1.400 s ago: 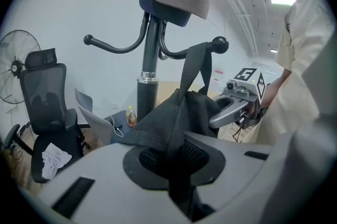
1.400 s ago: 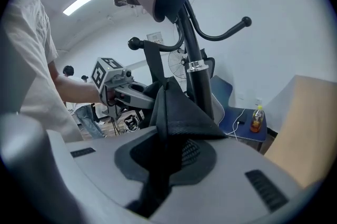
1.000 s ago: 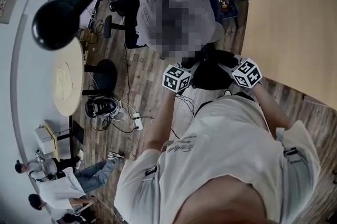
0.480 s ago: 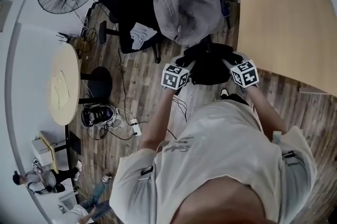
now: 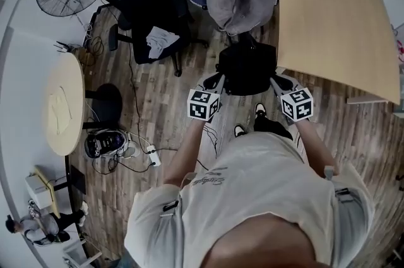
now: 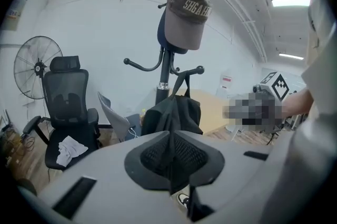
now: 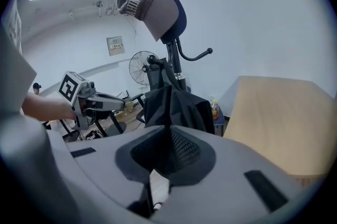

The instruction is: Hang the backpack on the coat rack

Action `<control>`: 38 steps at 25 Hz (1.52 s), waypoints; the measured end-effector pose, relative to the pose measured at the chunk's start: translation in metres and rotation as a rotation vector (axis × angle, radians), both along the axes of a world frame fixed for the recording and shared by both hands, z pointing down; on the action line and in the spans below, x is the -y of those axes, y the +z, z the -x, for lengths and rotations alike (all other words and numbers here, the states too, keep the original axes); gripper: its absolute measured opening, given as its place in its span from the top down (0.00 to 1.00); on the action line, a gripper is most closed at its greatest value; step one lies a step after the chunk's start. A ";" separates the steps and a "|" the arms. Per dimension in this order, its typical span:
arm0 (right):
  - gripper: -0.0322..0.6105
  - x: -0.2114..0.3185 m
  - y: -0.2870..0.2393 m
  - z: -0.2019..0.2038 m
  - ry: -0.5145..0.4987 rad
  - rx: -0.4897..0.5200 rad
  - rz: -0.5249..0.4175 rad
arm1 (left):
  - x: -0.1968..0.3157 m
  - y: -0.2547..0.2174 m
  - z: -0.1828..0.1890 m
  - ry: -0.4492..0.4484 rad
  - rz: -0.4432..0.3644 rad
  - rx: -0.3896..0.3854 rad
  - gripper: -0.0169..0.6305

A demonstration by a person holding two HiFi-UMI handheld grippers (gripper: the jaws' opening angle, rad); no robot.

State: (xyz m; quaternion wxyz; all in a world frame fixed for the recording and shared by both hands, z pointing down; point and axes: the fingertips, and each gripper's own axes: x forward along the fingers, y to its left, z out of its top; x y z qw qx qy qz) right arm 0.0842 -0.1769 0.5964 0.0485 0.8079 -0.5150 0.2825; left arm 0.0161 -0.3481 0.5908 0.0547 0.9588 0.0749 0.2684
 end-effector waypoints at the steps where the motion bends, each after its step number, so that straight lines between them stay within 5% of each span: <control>1: 0.94 -0.001 -0.005 0.005 0.008 -0.008 -0.005 | -0.006 -0.003 0.005 0.009 0.009 -0.015 0.92; 9: 0.96 0.004 -0.040 0.035 -0.003 -0.083 -0.059 | -0.049 -0.040 0.038 0.024 0.077 -0.113 0.93; 23: 0.96 0.011 -0.196 0.038 -0.199 -0.405 -0.282 | -0.063 -0.141 0.017 -0.042 -0.057 -0.202 0.93; 38: 0.96 -0.022 -0.203 0.020 -0.130 -0.373 -0.352 | -0.070 -0.166 0.001 -0.107 -0.100 -0.279 0.93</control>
